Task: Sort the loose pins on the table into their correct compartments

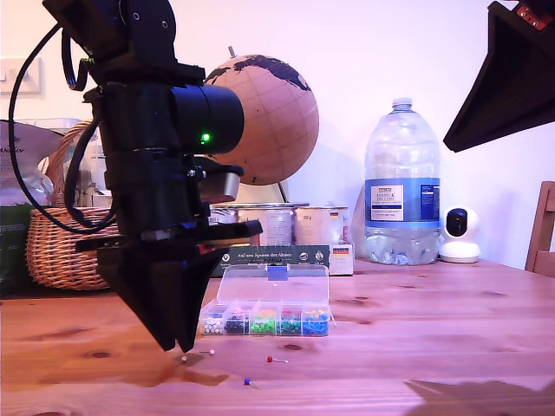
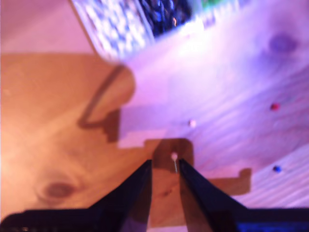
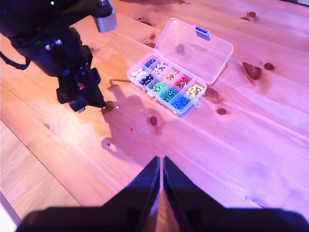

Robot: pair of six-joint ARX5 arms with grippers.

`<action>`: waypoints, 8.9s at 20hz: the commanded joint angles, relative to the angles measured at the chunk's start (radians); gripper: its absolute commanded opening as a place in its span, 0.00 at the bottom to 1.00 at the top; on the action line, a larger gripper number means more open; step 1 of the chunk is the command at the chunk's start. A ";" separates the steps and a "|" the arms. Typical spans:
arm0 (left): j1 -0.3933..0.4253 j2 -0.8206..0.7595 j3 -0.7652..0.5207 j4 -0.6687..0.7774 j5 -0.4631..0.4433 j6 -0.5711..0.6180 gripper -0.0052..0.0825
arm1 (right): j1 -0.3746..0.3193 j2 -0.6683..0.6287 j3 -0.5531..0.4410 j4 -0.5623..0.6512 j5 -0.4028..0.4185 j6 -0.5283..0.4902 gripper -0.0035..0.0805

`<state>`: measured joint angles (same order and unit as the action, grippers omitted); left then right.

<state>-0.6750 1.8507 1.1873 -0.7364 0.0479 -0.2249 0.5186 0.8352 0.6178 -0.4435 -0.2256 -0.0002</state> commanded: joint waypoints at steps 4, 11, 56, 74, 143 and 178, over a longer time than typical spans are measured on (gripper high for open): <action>0.002 0.071 0.037 -0.005 0.001 0.008 0.23 | 0.004 0.005 -0.014 0.008 0.000 0.004 0.03; 0.001 0.085 0.067 -0.105 0.003 0.023 0.23 | 0.004 0.005 -0.014 0.010 0.000 0.004 0.03; -0.017 0.121 0.067 -0.076 0.023 -0.082 0.14 | 0.004 0.005 -0.014 0.027 -0.001 0.004 0.03; -0.004 0.120 0.122 -0.118 0.058 0.017 0.04 | 0.004 0.005 -0.014 0.027 -0.009 0.005 0.03; 0.090 0.049 0.391 -0.214 0.148 0.542 0.04 | 0.005 0.005 -0.014 0.040 -0.007 0.011 0.03; 0.024 -0.068 0.198 -0.263 0.118 1.106 0.04 | 0.004 0.005 -0.014 0.040 0.000 0.012 0.03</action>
<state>-0.6483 1.7897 1.3991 -1.0168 0.1703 0.8684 0.5186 0.8352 0.6178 -0.4114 -0.2253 0.0036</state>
